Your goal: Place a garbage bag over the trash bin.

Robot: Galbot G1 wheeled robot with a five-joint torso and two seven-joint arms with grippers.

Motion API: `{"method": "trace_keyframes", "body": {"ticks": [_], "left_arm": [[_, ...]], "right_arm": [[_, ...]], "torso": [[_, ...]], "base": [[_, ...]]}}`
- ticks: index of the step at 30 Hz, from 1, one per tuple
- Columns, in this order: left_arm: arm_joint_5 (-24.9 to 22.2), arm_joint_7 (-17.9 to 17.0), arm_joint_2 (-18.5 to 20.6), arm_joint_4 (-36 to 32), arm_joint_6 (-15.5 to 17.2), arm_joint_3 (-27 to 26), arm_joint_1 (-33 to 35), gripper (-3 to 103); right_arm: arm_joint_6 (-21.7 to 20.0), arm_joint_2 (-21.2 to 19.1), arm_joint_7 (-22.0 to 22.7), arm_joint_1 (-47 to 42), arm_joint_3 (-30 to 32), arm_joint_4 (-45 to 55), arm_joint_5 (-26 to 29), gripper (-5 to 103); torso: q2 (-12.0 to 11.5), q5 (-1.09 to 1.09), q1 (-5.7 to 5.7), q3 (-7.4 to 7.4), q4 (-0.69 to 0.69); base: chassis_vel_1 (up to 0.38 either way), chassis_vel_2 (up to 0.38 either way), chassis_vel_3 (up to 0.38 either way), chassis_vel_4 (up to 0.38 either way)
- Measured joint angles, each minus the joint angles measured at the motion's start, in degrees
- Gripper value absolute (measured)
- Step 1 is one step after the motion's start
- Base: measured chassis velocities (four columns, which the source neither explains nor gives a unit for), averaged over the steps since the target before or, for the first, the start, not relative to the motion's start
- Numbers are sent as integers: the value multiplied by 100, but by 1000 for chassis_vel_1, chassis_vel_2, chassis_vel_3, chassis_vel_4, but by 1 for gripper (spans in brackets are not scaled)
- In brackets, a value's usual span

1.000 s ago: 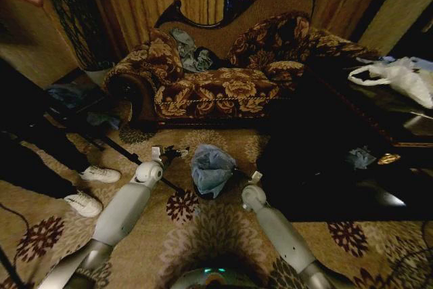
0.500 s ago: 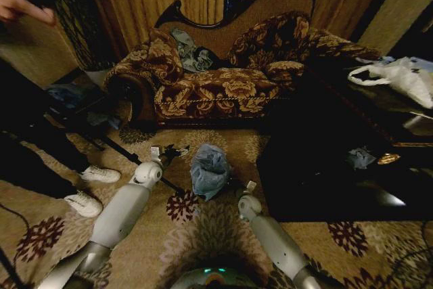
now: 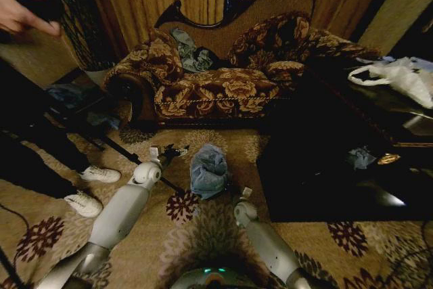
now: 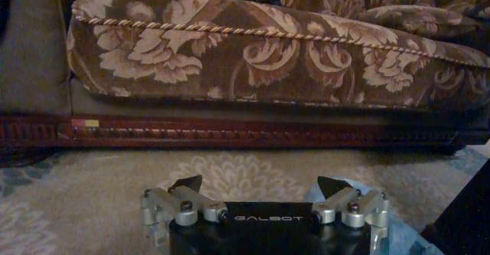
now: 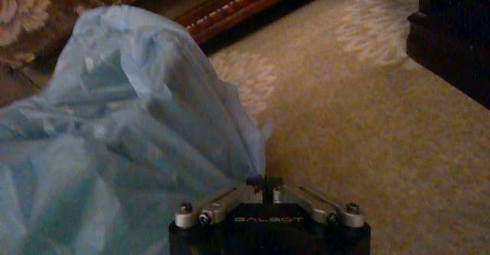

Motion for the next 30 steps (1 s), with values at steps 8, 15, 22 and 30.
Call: {"method": "trace_keyframes", "body": {"ticks": [8, 15, 22, 30], "left_arm": [[-201, -172, 4, -248, 228, -102, 123, 100], [-393, -243, 171, -637, 358, -352, 332, 100], [-636, -500, 229, -1087, 513, -849, 719, 100], [-640, -570, 533, -2580, 1192, -1918, 1831, 100]], "right_arm": [[-164, -220, 41, -182, 49, 520, -45, 3], [-205, -940, 206, -617, 126, 1452, -402, 30], [-502, -1390, 926, -1043, 275, 3137, -457, 57], [-1223, -1504, 1423, -877, 201, 4789, -57, 89]], "torso": [[0, 0, 0, 0, 0], [0, 2, 0, 0, -1], [0, -1, 0, 0, -1], [1, 0, 0, -1, 0]], "base": [[0, 0, 0, 0], [0, 0, 0, 0], [0, 0, 0, 0], [0, 0, 0, 0]]}}
